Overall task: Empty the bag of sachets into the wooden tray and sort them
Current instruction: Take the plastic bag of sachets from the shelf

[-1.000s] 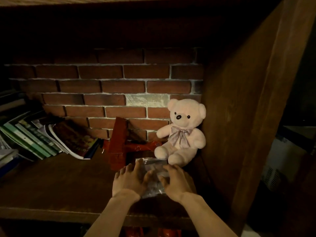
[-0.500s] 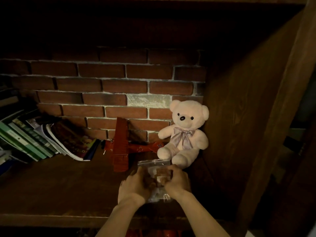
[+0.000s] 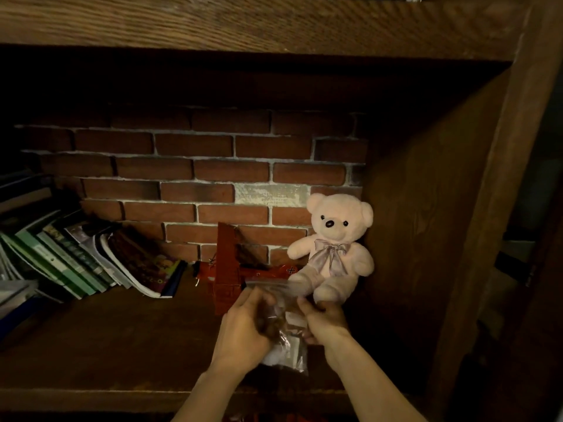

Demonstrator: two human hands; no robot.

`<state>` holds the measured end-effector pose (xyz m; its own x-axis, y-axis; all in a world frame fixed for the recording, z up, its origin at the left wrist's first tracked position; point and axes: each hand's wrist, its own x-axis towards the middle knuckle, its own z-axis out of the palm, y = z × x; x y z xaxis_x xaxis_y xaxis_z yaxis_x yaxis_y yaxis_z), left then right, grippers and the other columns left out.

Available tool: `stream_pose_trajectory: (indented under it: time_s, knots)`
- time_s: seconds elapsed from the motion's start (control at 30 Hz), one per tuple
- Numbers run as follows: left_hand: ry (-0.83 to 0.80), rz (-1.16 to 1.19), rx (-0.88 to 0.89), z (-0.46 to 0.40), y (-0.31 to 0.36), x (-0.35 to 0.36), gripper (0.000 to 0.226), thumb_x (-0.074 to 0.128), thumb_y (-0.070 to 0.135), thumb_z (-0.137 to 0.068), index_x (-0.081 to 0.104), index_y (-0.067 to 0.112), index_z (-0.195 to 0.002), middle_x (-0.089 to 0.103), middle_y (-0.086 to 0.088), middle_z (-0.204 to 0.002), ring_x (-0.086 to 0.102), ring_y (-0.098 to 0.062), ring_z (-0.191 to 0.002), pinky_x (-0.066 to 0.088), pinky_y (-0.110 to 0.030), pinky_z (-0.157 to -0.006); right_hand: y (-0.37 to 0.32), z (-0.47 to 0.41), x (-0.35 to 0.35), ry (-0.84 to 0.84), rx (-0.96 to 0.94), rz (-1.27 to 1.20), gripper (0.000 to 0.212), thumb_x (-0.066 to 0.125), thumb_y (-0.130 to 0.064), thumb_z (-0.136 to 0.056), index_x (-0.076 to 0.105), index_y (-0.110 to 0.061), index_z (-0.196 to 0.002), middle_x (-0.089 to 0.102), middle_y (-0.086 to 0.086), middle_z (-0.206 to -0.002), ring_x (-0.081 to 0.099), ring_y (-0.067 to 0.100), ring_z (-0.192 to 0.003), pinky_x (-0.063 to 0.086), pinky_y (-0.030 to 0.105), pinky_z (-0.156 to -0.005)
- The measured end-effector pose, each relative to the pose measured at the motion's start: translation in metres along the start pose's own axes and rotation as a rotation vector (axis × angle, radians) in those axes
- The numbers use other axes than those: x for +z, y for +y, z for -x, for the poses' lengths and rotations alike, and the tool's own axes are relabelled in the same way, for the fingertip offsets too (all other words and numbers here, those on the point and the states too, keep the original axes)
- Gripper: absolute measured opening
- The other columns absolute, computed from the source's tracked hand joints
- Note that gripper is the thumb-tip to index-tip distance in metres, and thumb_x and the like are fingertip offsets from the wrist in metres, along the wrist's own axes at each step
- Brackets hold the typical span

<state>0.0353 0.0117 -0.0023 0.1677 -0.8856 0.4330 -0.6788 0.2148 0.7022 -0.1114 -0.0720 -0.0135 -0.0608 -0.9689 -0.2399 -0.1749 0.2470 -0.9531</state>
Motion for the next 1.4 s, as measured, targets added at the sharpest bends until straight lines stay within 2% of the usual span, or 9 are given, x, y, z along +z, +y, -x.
stream_pose_trajectory:
  time_s: [0.23,0.47,0.67,0.8,0.93,1.1,1.2,1.3,1.4]
  knots:
    - [0.063,-0.035,0.026,-0.004,0.008,-0.015,0.046,0.077,0.002,-0.073,0.051,0.037,-0.087,0.053,0.019,-0.102,0.058,0.001,-0.092,0.059,-0.031,-0.080,-0.023,0.011,-0.013,-0.031,-0.132,-0.138,0.019,0.073,-0.042,-0.090,0.072,-0.027,-0.102,0.075,0.000,-0.102,0.073,0.020,-0.094,0.060,0.046,-0.093]
    - [0.151,0.017,0.060,-0.010,0.019,-0.029,0.048,0.077,0.030,-0.085,0.042,0.045,-0.114,0.050,0.024,-0.117,0.052,0.013,-0.088,0.041,-0.006,-0.066,-0.044,0.027,-0.019,0.017,-0.448,0.010,0.022,0.065,-0.027,-0.097,0.070,-0.022,-0.077,0.072,-0.001,-0.075,0.069,0.019,-0.077,0.055,0.034,-0.075]
    - [0.194,-0.037,0.123,-0.028,0.036,-0.049,0.059,0.069,0.038,-0.091,0.038,0.043,-0.141,0.044,0.021,-0.126,0.049,0.000,-0.109,0.047,-0.026,-0.086,-0.054,0.027,-0.023,-0.013,-0.540,0.129,0.026,0.067,-0.018,-0.096,0.066,-0.024,-0.071,0.068,-0.002,-0.075,0.064,0.015,-0.075,0.048,0.029,-0.074]
    - [0.103,-0.244,0.161,-0.043,0.045,-0.058,0.027,0.068,0.028,-0.091,0.065,0.038,-0.117,0.069,0.015,-0.111,0.065,-0.009,-0.103,0.056,-0.032,-0.083,-0.056,0.025,-0.031,-0.031,-0.563,0.184,0.023,0.067,-0.026,-0.096,0.068,-0.026,-0.073,0.068,-0.006,-0.069,0.065,0.011,-0.072,0.053,0.033,-0.074]
    - [0.092,-0.310,0.121,-0.048,0.053,-0.060,0.013,0.065,0.037,-0.092,0.069,0.037,-0.105,0.075,0.014,-0.093,0.070,-0.008,-0.087,0.060,-0.037,-0.076,-0.053,0.029,-0.041,-0.035,-0.558,0.232,0.033,0.067,-0.030,-0.095,0.065,-0.031,-0.062,0.064,-0.010,-0.056,0.061,0.009,-0.062,0.054,0.040,-0.072]
    - [-0.002,-0.299,0.110,-0.052,0.058,-0.053,0.023,0.057,0.054,-0.085,0.069,0.039,-0.097,0.073,0.016,-0.090,0.070,-0.009,-0.088,0.061,-0.039,-0.079,-0.048,0.043,-0.055,0.016,-0.608,0.171,0.006,0.078,-0.029,-0.085,0.072,-0.027,-0.085,0.075,-0.004,-0.081,0.072,0.014,-0.084,0.059,0.046,-0.089]
    - [-0.041,-0.337,0.136,-0.048,0.071,-0.048,0.023,0.062,0.052,-0.087,0.065,0.029,-0.083,0.072,0.011,-0.092,0.069,-0.013,-0.089,0.059,-0.037,-0.080,-0.053,0.056,-0.067,0.048,-0.672,0.114,0.022,0.081,-0.021,-0.085,0.072,-0.025,-0.105,0.077,-0.004,-0.094,0.073,0.009,-0.091,0.061,0.040,-0.088]
    - [-0.037,-0.344,0.185,-0.043,0.082,-0.045,0.028,0.068,0.037,-0.090,0.050,0.040,-0.068,0.065,0.012,-0.083,0.068,-0.017,-0.091,0.053,-0.033,-0.075,-0.054,0.068,-0.079,0.088,-0.767,0.199,0.006,0.076,-0.020,-0.090,0.077,-0.026,-0.091,0.077,-0.002,-0.084,0.074,0.011,-0.083,0.062,0.043,-0.081]
    - [-0.085,-0.278,0.234,-0.041,0.084,-0.043,0.020,0.068,0.035,-0.088,0.060,0.043,-0.071,0.070,0.020,-0.082,0.069,-0.009,-0.090,0.057,-0.035,-0.078,-0.050,0.076,-0.088,0.143,-0.778,0.283,0.005,0.074,-0.022,-0.091,0.078,-0.021,-0.088,0.077,-0.003,-0.081,0.073,0.012,-0.078,0.062,0.045,-0.075]
